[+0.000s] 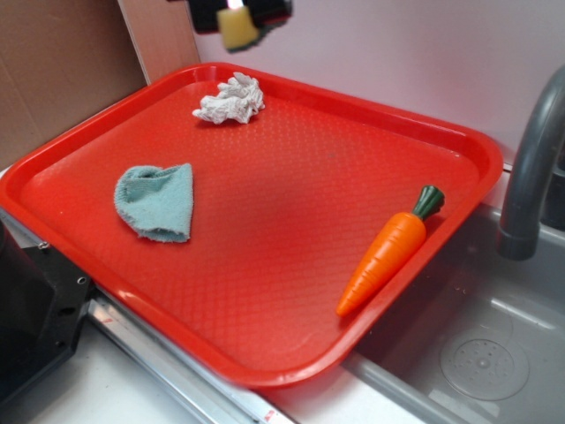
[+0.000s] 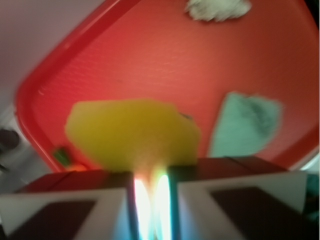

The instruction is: Grab the green sponge.

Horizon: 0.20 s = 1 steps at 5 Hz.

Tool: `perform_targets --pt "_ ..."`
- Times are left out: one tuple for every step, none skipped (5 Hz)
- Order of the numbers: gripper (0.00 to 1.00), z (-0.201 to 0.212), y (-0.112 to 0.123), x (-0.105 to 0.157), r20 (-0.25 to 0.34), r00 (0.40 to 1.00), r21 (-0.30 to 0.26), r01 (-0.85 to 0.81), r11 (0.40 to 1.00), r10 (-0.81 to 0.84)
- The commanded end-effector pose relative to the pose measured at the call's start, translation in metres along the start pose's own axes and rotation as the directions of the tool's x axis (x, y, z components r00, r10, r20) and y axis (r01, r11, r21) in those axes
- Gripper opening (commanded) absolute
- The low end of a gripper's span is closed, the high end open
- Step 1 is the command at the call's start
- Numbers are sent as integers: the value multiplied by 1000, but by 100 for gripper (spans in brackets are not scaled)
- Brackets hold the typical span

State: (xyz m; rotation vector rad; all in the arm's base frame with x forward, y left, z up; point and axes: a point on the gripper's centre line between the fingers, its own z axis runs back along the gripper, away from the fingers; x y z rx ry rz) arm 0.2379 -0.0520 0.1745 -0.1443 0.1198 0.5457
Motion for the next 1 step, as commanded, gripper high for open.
perform_targets --pt "0 45 14 -2 146 901 52 405 913 -408"
